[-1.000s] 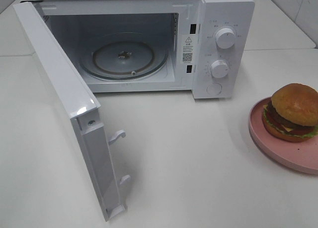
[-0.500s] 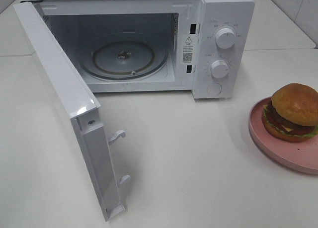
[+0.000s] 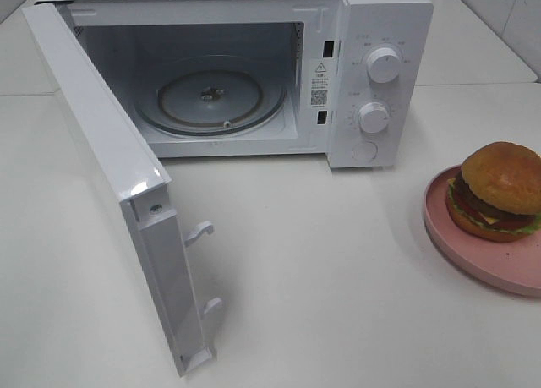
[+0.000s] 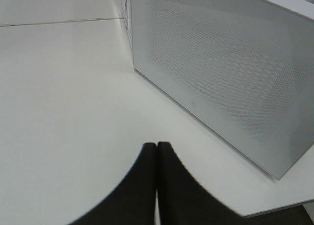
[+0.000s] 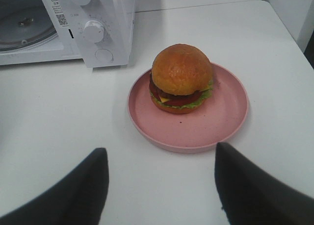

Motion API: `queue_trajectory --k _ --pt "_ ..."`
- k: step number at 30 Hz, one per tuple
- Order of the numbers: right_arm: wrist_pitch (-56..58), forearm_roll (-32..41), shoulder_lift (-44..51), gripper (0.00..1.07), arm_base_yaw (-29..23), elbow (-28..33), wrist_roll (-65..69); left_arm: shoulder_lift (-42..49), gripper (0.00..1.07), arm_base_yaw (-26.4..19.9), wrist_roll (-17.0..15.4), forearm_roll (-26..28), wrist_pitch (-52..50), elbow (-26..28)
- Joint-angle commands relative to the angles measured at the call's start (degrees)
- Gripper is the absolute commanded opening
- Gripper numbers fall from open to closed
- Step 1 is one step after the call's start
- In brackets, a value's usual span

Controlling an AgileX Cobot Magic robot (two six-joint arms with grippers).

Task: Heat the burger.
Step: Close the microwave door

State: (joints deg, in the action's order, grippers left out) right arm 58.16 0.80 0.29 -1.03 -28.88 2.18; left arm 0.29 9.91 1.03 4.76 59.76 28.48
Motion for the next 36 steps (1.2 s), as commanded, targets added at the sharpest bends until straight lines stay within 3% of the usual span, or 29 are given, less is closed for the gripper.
queue_trajectory --k 1,15,20,28,34,36 --pt "-0.69 0.17 1.49 0.61 0.23 0.0 0.0 0.46 0.0 0.06 0.06 -0.11 -0.46 -0.11" --pt "-0.69 0.17 1.49 0.61 0.23 0.0 0.0 0.34 0.0 0.06 0.0 0.8 -1.55 0.74" --pt "-0.69 0.17 1.49 0.61 0.23 0.0 0.06 0.34 0.0 0.06 0.4 -0.69 -10.66 0.8" --pt "-0.69 0.17 1.49 0.61 0.23 0.0 0.06 0.11 0.0 0.06 0.4 -0.86 -33.69 -9.91" --pt "-0.69 0.17 1.49 0.61 0.23 0.0 0.06 -4.64 0.0 0.06 0.4 -1.15 -38.96 -12.26" --pt "-0.69 0.17 1.49 0.61 0.23 0.0 0.06 -10.08 0.0 0.06 0.4 -1.15 -41.02 -12.26"
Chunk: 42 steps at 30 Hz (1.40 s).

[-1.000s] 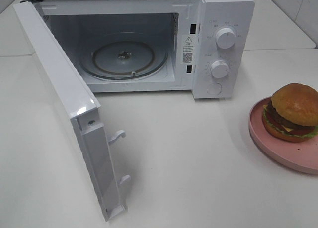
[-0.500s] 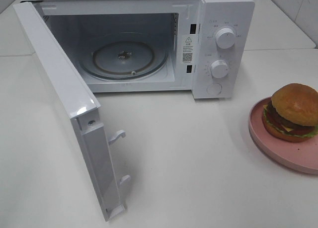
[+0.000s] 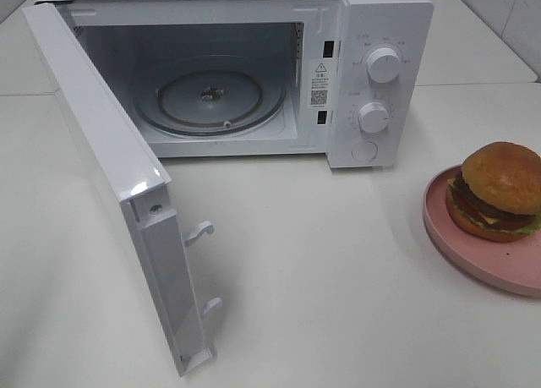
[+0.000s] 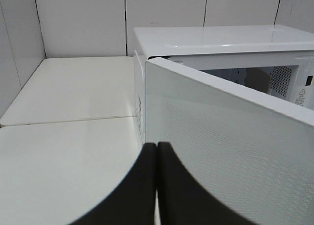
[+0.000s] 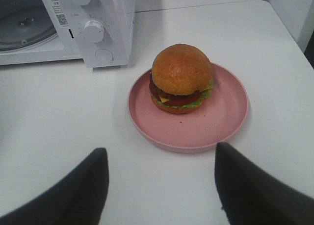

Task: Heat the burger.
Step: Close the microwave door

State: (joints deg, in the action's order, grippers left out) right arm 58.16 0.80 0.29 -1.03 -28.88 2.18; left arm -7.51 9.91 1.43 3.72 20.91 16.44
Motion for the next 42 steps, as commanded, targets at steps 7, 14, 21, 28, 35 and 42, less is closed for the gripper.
queue_trajectory --k 7,14,21,28,35,42 --pt "-0.69 0.17 1.49 0.61 0.23 0.0 0.06 -19.31 0.0 0.06 0.0 0.29 -10.14 -0.23" --pt "-0.69 0.17 1.49 0.61 0.23 0.0 0.06 -35.87 0.0 0.06 -0.06 1.03 -26.7 -0.17" --pt "-0.69 0.17 1.49 0.61 0.23 0.0 0.06 -52.48 0.0 0.06 -0.74 0.74 -40.91 0.0" --pt "-0.69 0.17 1.49 0.61 0.23 0.0 0.06 -62.28 0.0 0.06 -5.79 -5.21 -51.51 0.0" --pt "-0.69 0.17 1.49 0.61 0.23 0.0 0.06 -71.68 0.0 0.06 -14.67 -18.79 -62.57 0.0" --pt "-0.69 0.17 1.49 0.61 0.23 0.0 0.06 -79.81 0.0 0.06 -15.41 -22.12 -71.33 0.63"
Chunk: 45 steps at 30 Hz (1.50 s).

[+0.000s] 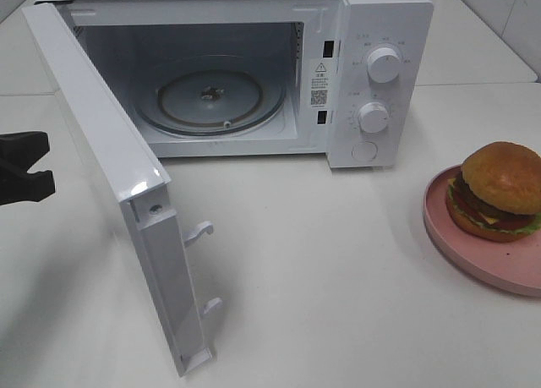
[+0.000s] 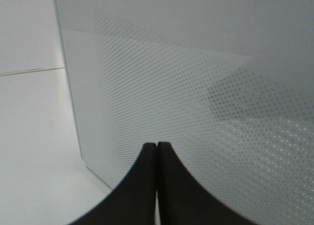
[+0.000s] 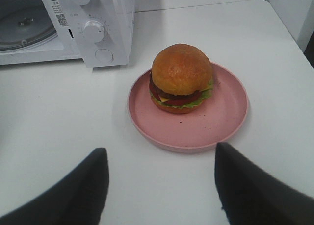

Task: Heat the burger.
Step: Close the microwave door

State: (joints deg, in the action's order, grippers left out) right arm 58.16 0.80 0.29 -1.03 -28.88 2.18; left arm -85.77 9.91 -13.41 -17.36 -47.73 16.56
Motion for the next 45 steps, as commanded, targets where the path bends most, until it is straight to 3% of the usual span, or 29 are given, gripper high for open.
queue_trajectory --k 1,8,18,33,35,43,45 --pt "-0.69 0.17 1.49 0.61 0.23 0.0 0.06 -1.55 0.0 0.06 -0.57 -1.03 -2.69 0.52" --pt "-0.69 0.17 1.43 0.61 0.23 0.0 0.06 -6.07 0.0 0.06 -2.29 -8.19 -2.29 5.61" --pt "-0.69 0.11 1.43 0.61 0.23 0.0 0.17 -9.74 0.0 1.26 -2.52 -8.88 -1.15 10.49" --pt "-0.69 0.11 1.43 0.61 0.23 0.0 0.17 -14.95 0.0 9.34 -2.58 -6.7 6.3 21.66" --pt "-0.69 0.11 1.43 0.61 0.23 0.0 0.17 -16.39 0.0 11.69 -2.58 -4.35 9.28 25.84" --pt "-0.69 0.06 1.43 0.61 0.23 0.0 0.17 -18.96 0.0 15.3 -2.52 -3.38 15.07 33.12" --pt "-0.69 0.06 1.43 0.61 0.23 0.0 0.17 -21.08 0.0 17.53 -2.52 -0.92 18.85 38.27"
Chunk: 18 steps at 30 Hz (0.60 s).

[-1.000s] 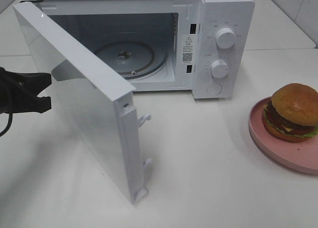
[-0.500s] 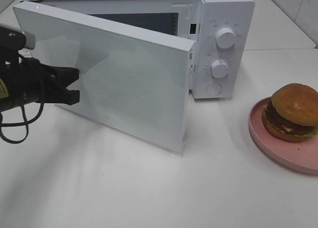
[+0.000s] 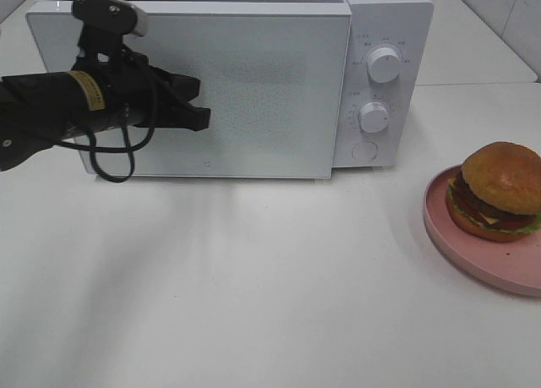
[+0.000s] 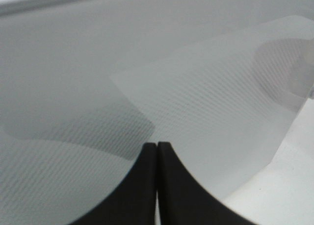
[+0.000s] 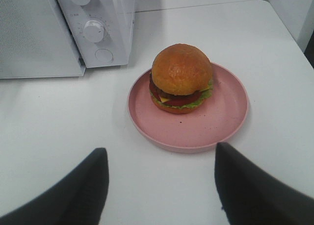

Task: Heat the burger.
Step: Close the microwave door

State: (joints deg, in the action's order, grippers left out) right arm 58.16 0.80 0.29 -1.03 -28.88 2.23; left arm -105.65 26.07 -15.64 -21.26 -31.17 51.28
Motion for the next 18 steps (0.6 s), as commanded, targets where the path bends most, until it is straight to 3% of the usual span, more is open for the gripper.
queue_trajectory --k 1,3,5,14,18 --pt "-0.69 0.06 1.43 0.61 0.23 0.0 0.11 -1.2 0.0 1.38 -0.29 2.98 2.29 3.55" --pt "-0.69 0.06 1.43 0.61 0.23 0.0 0.11 -1.83 0.0 1.78 -0.29 4.01 3.32 4.76" --pt "-0.69 0.06 1.43 0.61 0.23 0.0 0.11 -4.3 0.0 3.72 -0.29 6.76 8.82 10.66" --pt "-0.69 0.06 1.43 0.61 0.23 0.0 0.11 -9.57 0.0 7.56 -0.29 6.76 19.88 24.18" --pt "-0.69 0.06 1.43 0.61 0.23 0.0 0.11 -9.91 0.0 9.0 -0.29 6.76 22.46 26.59"
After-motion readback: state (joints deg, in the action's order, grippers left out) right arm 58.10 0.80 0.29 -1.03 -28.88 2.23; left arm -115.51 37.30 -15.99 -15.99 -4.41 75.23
